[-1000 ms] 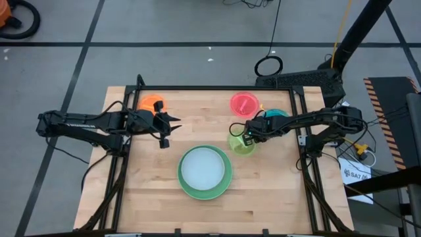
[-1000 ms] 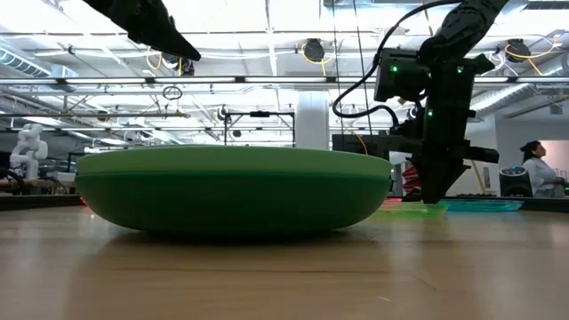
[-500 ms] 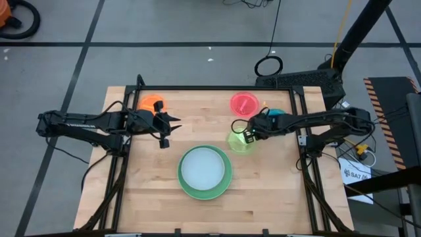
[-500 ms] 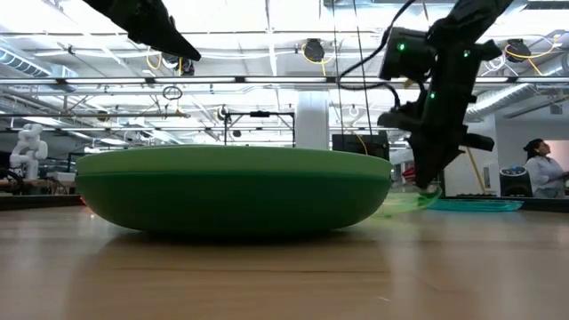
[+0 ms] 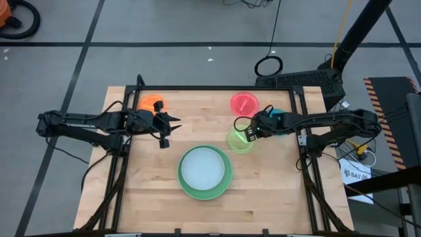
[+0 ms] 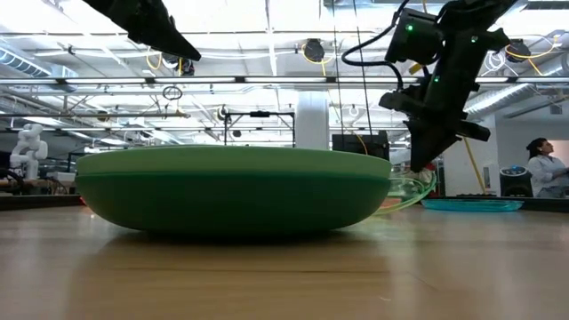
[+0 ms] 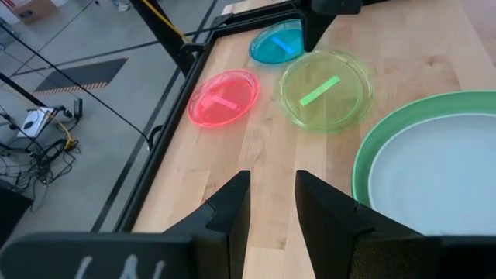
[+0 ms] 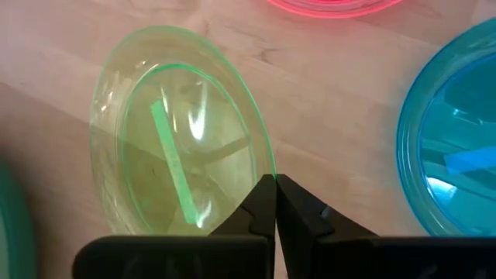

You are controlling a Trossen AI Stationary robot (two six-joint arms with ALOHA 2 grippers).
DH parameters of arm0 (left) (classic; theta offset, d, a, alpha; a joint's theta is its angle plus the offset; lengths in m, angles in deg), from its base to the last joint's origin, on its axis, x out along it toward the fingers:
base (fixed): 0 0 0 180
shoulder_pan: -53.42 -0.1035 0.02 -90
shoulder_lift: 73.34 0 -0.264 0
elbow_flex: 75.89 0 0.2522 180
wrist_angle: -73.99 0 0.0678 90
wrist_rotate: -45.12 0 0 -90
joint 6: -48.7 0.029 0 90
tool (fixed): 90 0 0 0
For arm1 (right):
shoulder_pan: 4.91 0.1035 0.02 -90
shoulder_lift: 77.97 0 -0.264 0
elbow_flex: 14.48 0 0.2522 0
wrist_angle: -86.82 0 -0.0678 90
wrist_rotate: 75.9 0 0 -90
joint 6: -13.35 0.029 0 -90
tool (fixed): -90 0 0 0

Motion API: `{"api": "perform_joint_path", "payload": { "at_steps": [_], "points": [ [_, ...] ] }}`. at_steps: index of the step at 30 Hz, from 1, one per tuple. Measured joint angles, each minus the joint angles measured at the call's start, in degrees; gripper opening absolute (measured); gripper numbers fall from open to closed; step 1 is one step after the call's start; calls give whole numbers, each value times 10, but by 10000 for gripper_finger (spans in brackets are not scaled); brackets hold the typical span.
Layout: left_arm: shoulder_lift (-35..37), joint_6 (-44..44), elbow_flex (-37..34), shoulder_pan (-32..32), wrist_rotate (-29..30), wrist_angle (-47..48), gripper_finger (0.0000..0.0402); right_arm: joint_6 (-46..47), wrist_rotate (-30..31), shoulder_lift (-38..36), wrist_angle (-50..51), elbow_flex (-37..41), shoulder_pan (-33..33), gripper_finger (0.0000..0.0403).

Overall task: Stack plastic plates
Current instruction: Stack the small green plate on the large light blue plate

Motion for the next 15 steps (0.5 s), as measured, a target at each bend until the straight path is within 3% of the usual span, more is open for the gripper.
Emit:
{"api": "perform_joint_path", "payload": {
  "at_steps": [15],
  "points": [
    [0,2,0,0,0,-1,111,-39,13,-58,-43,0,-3,0]
  ]
}}
